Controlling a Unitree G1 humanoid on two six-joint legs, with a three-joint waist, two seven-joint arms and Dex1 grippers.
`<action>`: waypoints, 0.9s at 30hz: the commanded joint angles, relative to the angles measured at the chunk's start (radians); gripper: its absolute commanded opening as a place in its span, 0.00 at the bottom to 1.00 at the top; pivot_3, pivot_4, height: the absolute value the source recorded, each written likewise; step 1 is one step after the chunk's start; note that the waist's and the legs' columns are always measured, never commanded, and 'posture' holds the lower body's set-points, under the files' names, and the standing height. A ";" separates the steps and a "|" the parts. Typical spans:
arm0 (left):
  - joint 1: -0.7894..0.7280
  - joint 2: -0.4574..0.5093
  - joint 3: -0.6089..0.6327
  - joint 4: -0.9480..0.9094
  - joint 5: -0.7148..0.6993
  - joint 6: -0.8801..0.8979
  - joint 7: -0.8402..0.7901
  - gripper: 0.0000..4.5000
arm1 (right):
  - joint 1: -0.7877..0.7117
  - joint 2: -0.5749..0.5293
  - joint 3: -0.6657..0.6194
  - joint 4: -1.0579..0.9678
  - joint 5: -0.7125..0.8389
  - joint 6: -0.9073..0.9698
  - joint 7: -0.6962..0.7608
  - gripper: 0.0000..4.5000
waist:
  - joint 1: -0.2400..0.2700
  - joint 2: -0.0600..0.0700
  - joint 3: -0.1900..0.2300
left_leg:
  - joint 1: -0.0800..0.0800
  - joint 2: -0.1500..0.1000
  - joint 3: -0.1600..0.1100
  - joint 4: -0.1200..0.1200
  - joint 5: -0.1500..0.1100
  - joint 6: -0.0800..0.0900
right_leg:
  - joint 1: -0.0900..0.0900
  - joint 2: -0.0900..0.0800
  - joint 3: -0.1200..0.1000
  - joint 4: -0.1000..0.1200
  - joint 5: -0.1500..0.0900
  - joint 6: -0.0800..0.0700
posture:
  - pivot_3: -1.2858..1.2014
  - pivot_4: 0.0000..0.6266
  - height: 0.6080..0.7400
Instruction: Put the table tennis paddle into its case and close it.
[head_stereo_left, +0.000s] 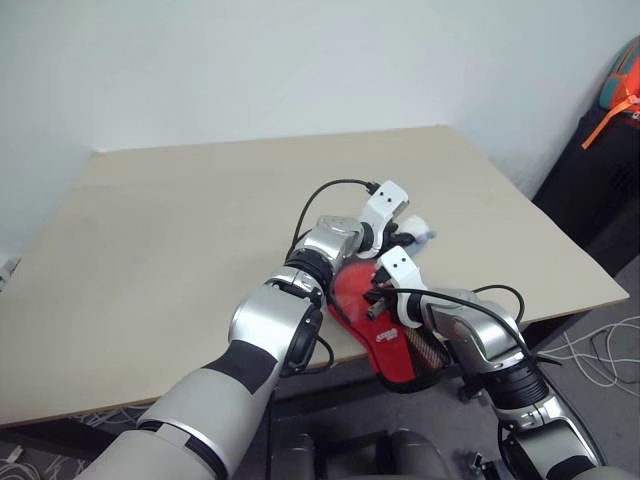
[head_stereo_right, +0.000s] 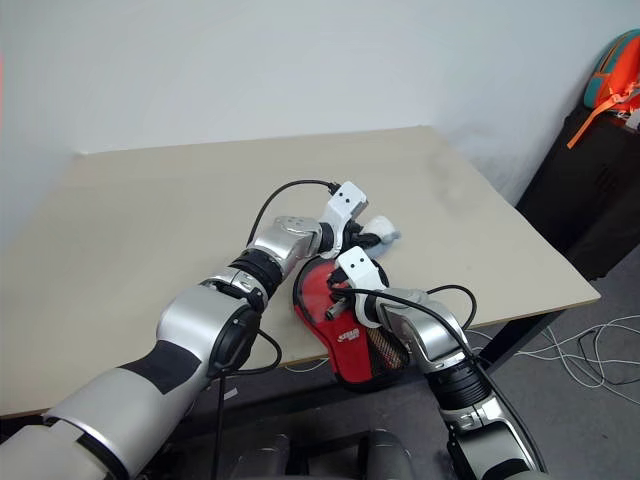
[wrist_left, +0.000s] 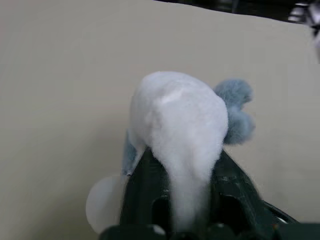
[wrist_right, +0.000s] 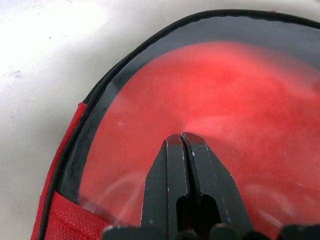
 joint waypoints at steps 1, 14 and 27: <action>-0.016 0.008 -0.008 -0.066 -0.012 -0.003 -0.105 0.52 | 0.014 -0.004 0.025 0.062 -0.027 0.019 -0.015 0.00 | 0.000 0.000 0.000 | 0.000 0.000 0.000 0.000 0.000 0.000 | 0.000 0.000 0.000 0.000 0.000 0.000 | 0.52 0.00 0.88; -0.034 0.198 0.052 -0.157 -0.097 0.078 -0.335 0.67 | -0.014 0.010 0.015 0.075 -0.017 -0.042 0.019 0.00 | -0.002 0.000 0.000 | 0.000 0.001 0.000 0.000 0.000 0.000 | -0.001 0.001 0.001 0.001 0.000 0.000 | 0.52 0.00 0.88; 0.299 0.464 -0.063 -0.741 -0.193 0.332 -0.656 0.67 | -0.111 -0.008 -0.223 -0.032 0.115 -0.129 0.089 0.00 | -0.002 0.002 0.000 | -0.001 0.001 0.004 0.001 0.001 -0.003 | -0.003 0.001 0.003 0.001 0.000 0.000 | 0.52 0.00 0.88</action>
